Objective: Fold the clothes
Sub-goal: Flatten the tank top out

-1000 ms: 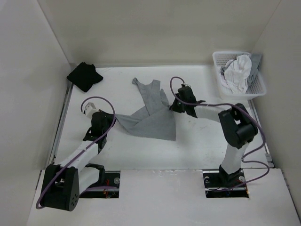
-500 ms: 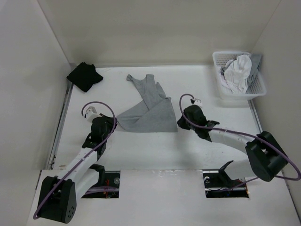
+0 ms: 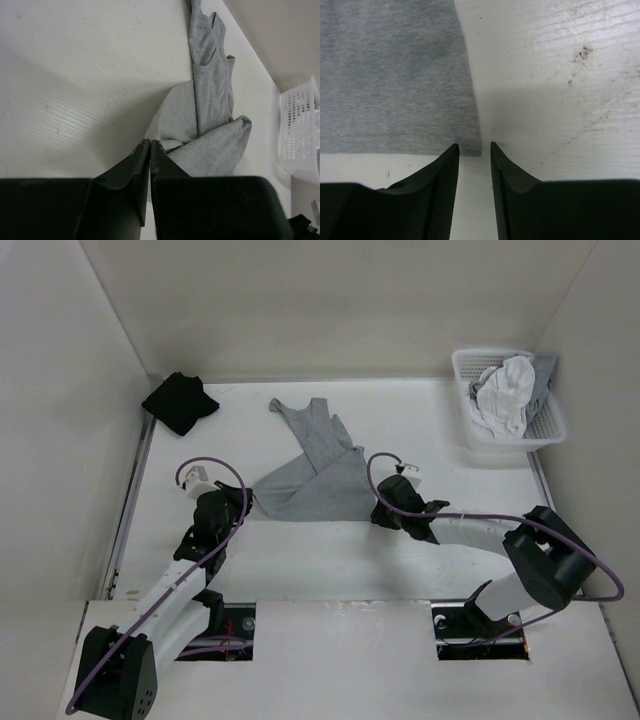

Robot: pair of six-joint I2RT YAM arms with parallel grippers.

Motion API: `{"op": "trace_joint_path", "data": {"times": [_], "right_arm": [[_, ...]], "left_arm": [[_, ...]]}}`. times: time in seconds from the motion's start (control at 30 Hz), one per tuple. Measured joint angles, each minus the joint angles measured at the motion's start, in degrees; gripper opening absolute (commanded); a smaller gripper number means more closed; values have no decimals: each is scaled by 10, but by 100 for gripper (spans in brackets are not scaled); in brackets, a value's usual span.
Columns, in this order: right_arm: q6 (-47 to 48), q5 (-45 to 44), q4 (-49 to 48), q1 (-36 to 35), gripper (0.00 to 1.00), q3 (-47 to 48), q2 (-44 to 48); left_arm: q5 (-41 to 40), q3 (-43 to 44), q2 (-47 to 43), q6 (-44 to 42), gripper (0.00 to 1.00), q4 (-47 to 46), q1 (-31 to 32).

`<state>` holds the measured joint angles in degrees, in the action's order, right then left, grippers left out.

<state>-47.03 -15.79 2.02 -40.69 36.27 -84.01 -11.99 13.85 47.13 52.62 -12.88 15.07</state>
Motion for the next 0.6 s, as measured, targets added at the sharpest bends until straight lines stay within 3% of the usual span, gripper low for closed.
{"op": "trace_joint_path", "data": {"times": [0.2, 0.4, 0.6], "right_arm": [[-6, -3, -3, -3, 23, 14, -18], [-12, -2, -4, -3, 4, 17, -26], [-11, -17, 16, -7, 0, 11, 10]], "left_arm": [[0, -3, -1, 0, 3, 0, 0], [0, -3, 0, 0, 3, 0, 0], [1, -1, -5, 0, 2, 6, -3]]}}
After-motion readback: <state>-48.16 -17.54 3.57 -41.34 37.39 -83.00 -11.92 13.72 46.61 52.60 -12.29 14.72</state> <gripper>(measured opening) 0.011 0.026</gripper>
